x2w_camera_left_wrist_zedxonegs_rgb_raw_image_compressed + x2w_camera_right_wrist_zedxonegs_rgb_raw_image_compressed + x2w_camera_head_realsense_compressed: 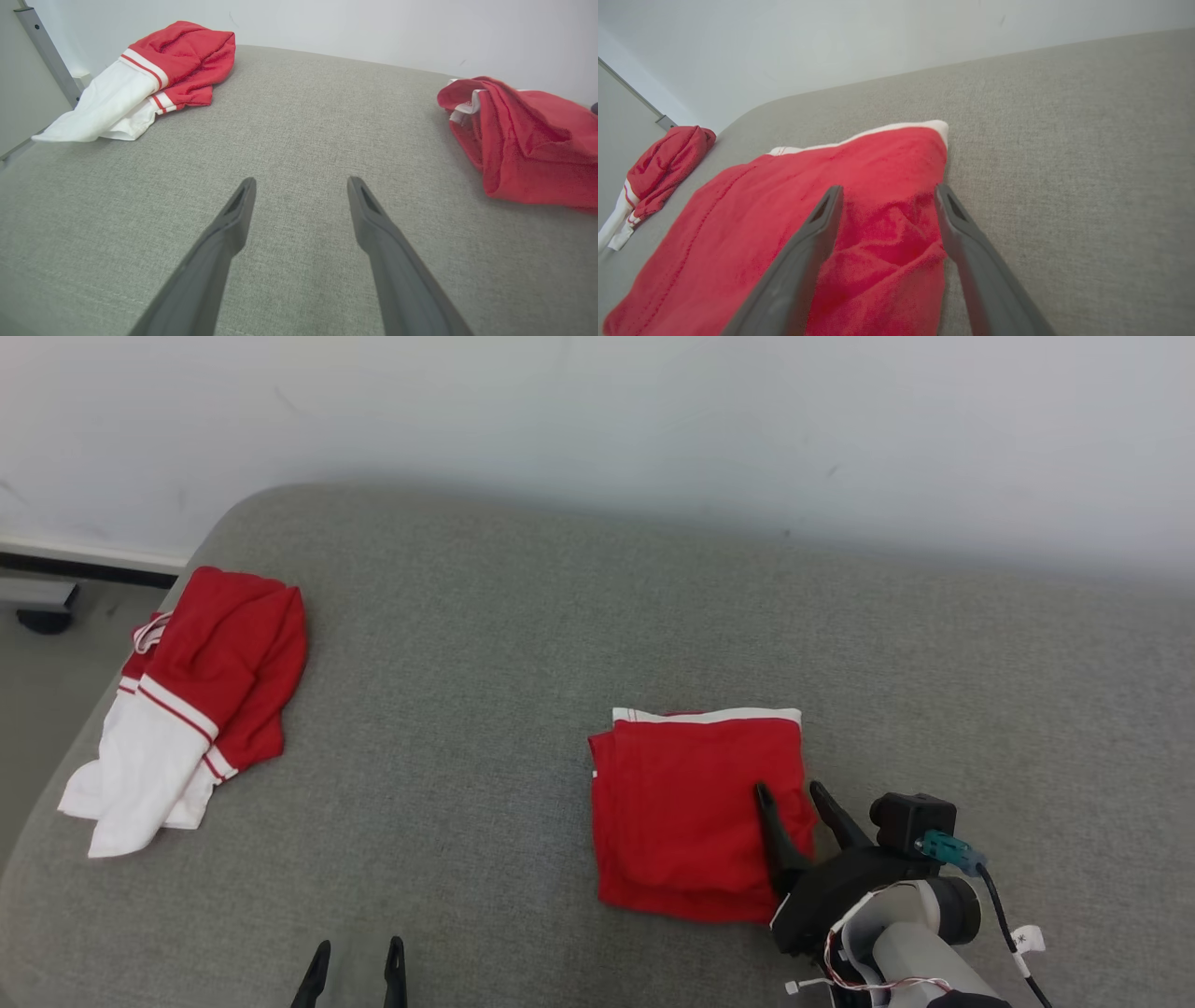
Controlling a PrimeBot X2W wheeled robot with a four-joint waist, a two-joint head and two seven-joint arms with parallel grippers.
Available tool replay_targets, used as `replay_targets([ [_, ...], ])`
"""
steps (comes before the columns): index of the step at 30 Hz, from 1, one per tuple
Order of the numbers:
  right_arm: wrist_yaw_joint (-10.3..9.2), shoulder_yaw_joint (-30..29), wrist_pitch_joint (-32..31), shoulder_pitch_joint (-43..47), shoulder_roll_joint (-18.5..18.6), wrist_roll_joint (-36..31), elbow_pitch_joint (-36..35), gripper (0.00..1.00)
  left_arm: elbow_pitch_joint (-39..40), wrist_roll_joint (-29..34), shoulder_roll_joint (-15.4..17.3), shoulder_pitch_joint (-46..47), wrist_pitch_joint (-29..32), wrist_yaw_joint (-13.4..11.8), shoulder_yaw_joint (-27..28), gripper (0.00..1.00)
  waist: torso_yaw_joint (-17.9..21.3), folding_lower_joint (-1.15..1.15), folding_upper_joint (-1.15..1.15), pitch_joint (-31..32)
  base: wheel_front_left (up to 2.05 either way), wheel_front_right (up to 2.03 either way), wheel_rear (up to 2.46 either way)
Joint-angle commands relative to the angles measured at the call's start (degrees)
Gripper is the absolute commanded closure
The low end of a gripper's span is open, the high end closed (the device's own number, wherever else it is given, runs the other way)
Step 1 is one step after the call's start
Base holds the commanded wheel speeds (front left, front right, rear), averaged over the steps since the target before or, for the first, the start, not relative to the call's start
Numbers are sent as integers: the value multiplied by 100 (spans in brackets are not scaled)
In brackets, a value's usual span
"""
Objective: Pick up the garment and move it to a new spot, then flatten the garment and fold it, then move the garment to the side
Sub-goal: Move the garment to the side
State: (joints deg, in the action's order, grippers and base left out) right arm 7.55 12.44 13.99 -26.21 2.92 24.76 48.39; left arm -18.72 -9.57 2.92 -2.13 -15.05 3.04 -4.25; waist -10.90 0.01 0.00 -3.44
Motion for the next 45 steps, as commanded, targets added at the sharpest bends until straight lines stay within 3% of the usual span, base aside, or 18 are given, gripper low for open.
replay_targets([
  [1,-14,-28,-58,-140,12,-17,413,0,-11,-26,-5,77,-18,-5,-40,0,-306,-1,0,-252,0,0,0],
  [8,-14,-115,34,-178,0,-119,1249,0,-20,-115,-4,116,-18,-32,-115,0,-291,-1,0,-202,0,0,0],
  [13,-15,131,56,5,-3,74,1492,0,-42,-95,-4,100,-18,-13,-103,0,-165,-1,0,-156,0,0,0],
  [14,-15,199,60,-3,-2,104,1516,31,-51,-72,-3,108,-18,2,-107,0,-145,-1,0,-154,0,0,0],
  [15,-15,262,60,-21,-3,150,1528,87,-60,-49,-3,127,-18,23,-119,0,-125,-1,0,-148,0,0,0],
  [16,-15,322,58,-40,-4,214,1530,100,-73,-40,-3,147,-18,38,-124,0,-109,-1,0,-141,0,0,0],
  [22,-15,389,97,-142,-4,333,1393,100,-120,81,-3,127,-18,104,-160,0,89,-1,0,45,0,0,0],
  [27,-15,134,111,22,19,134,1080,100,-135,180,-3,-12,-18,190,-126,0,681,-1,0,288,0,0,0],
  [39,-15,-21,114,-109,64,-300,843,100,7,-83,-3,444,-18,107,-347,0,3295,-1,0,97,0,0,0],
  [42,-15,64,114,-188,41,-244,763,100,-19,-32,-3,598,-18,105,-392,0,3811,-1,0,-25,0,0,0],
  [45,-15,17,115,-228,34,-169,641,100,-90,68,-3,833,-18,174,-525,0,4021,-1,0,-221,0,0,0],
])
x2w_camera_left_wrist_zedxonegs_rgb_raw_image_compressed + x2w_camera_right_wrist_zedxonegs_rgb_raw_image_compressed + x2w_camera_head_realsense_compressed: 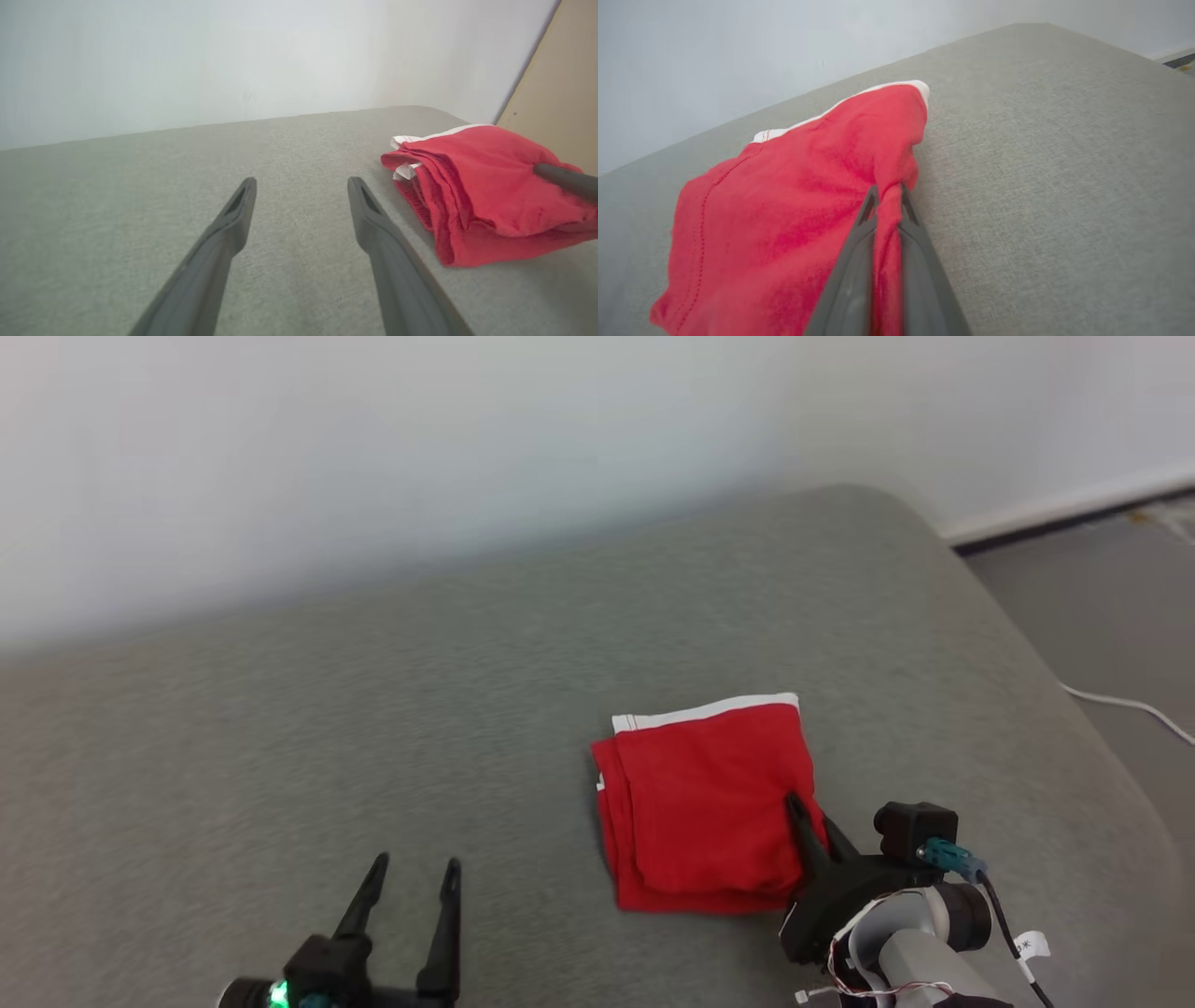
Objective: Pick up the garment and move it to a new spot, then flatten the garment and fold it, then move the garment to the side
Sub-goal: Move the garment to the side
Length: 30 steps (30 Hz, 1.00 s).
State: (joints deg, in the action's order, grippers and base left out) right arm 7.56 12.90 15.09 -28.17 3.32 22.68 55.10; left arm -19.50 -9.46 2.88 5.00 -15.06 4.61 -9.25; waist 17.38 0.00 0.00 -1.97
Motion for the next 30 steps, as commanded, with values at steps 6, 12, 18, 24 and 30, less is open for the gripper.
replay_targets([
  [6,-15,-19,4,46,-28,-14,-190,100,-202,102,17,407,-17,106,-136,0,1294,0,0,-577,0,0,0],
  [12,-15,424,5,-214,-36,-116,-82,100,-199,247,15,412,-17,118,-69,0,1280,0,0,-810,0,0,0],
  [18,-16,439,5,-976,369,-160,282,100,-47,546,53,638,-17,103,144,0,552,0,0,-1363,0,0,0],
  [24,-16,-107,5,-1778,1092,-167,784,100,165,717,125,935,-16,74,289,0,-165,0,0,-1942,0,0,0],
  [30,-16,-790,6,-2297,1912,-502,1338,100,378,873,195,1041,-17,41,315,0,-662,0,0,-2245,0,0,0],
])
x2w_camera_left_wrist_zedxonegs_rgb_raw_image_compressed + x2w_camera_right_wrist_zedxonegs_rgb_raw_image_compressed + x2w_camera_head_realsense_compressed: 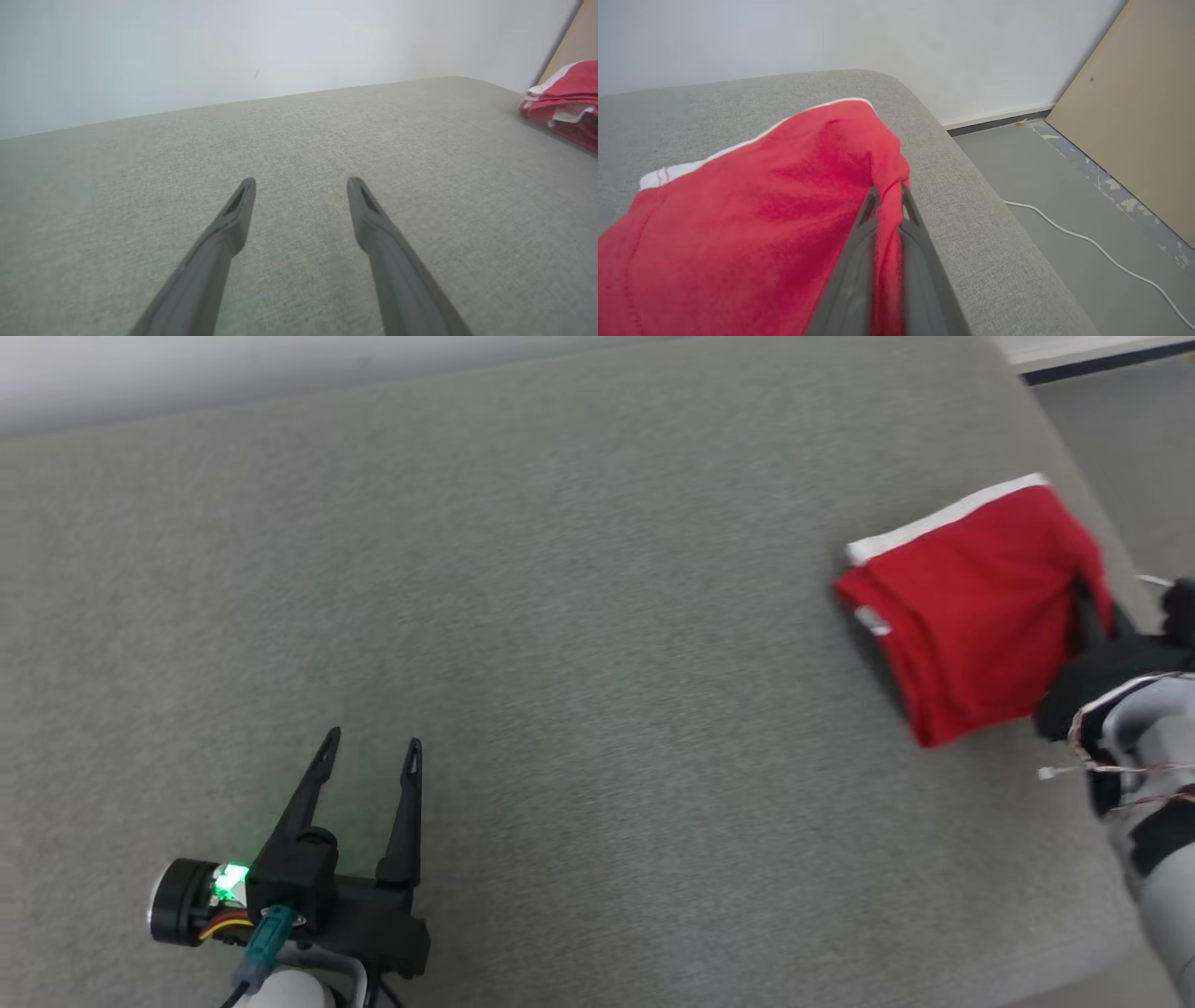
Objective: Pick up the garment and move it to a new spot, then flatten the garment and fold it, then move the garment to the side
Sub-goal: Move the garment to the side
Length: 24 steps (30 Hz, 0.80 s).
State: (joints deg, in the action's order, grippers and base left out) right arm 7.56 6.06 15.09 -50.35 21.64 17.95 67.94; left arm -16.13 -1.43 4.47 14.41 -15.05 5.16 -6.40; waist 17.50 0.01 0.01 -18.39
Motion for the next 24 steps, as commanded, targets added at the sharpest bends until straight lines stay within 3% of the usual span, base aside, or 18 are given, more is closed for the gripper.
replay_targets([
  [1,-16,-244,5,-92,213,-130,151,100,78,80,40,113,-18,-31,29,0,-732,-1,-1,-629,0,0,0],
  [3,-15,-604,6,-144,504,-307,221,100,119,81,38,116,-17,-58,41,0,-817,-1,-1,-659,0,0,0],
  [4,-16,-774,5,-127,599,-403,268,92,133,79,34,118,-18,-58,42,0,-847,-1,-1,-665,0,0,0],
  [6,-16,-1202,6,-76,782,-637,349,59,132,84,31,134,-18,-69,49,0,-885,-1,-1,-675,0,0,0],
  [7,-15,-1386,5,-38,864,-792,377,10,118,87,30,142,-18,-76,51,0,-899,-1,-1,-668,0,0,0],
  [8,-16,-1563,5,21,903,-953,422,0,98,87,28,139,-18,-83,56,0,-905,-1,-1,-653,0,0,0],
  [12,-16,-2317,4,134,947,-1536,254,0,9,56,25,82,-17,-123,94,0,-872,-1,-1,-554,0,0,0],
  [15,-16,-2759,4,265,611,-1857,-312,0,-25,6,-2,33,-17,-136,109,0,-849,-1,-1,-420,0,0,0],
  [16,-16,-2759,4,265,611,-1857,-312,0,-25,6,-2,33,-17,-136,109,0,-849,-1,-1,-420,0,0,0],
  [19,-16,-2804,2,420,153,-1989,-1130,0,-29,-50,-35,-79,-17,-166,140,0,-846,-1,-1,-186,0,0,0],
  [24,-16,-2211,2,1045,-604,-1693,-2381,0,-75,-138,-74,-371,-18,-241,304,0,-851,-1,-1,317,0,0,0],
])
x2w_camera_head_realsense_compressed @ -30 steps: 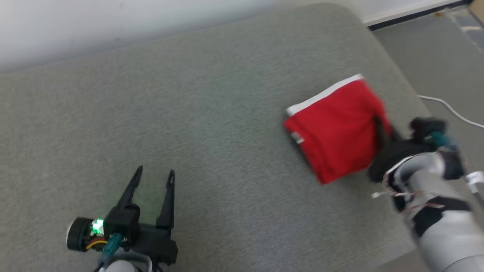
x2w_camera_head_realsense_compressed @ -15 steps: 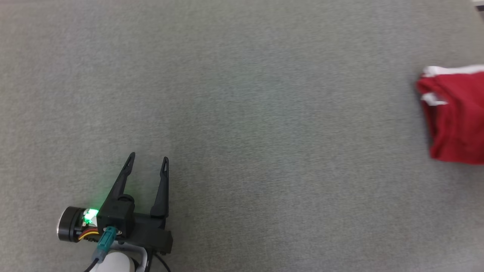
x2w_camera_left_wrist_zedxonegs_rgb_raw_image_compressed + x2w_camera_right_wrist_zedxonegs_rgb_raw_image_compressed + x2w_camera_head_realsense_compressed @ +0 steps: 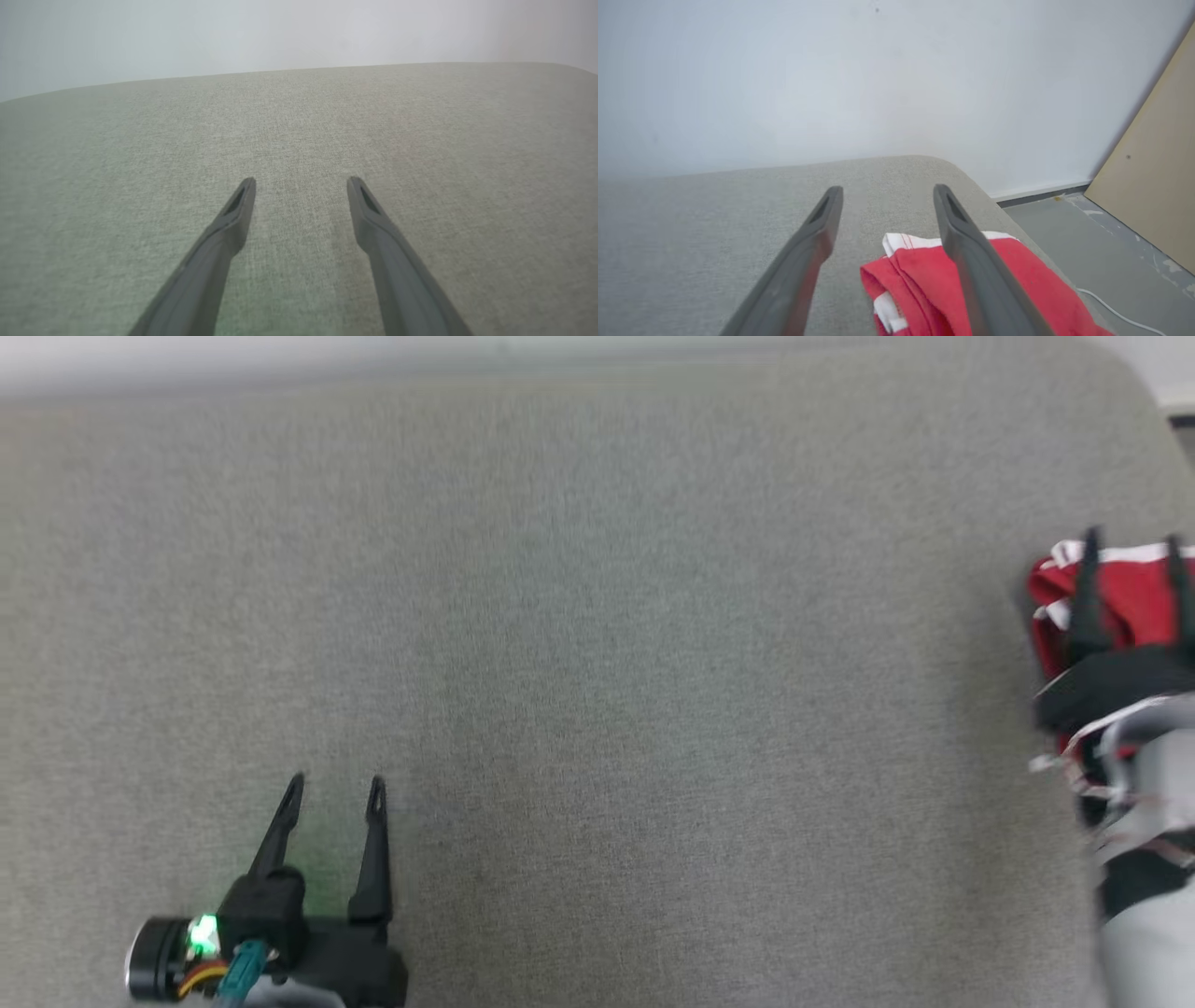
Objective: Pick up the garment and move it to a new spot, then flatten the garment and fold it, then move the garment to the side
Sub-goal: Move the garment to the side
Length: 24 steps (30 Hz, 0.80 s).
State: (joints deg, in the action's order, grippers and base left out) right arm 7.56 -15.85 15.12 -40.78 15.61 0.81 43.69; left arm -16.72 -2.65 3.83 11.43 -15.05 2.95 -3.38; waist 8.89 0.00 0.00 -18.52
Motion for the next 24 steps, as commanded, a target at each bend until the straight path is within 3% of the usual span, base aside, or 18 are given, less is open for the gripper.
replay_targets([
  [1,-16,75,0,239,-186,158,-180,0,-13,-25,-16,-143,-18,-37,53,0,1,0,0,433,0,0,0],
  [5,-15,655,-1,998,-610,418,-746,0,-16,-122,-47,-441,-17,-84,222,0,-96,0,0,858,0,0,0],
  [11,-15,955,-1,2127,-1000,804,-1213,0,-79,-209,-76,-800,-18,-55,319,0,-377,0,0,1347,0,0,0],
  [16,-15,1267,0,2827,-1128,718,-1360,0,-103,-251,-95,-1064,-18,-50,382,0,-561,0,0,1656,0,0,0],
  [24,-15,1306,-1,3224,-1255,830,-1624,0,-138,-378,-97,-1298,-18,-84,398,0,-743,0,0,1959,0,0,0],
])
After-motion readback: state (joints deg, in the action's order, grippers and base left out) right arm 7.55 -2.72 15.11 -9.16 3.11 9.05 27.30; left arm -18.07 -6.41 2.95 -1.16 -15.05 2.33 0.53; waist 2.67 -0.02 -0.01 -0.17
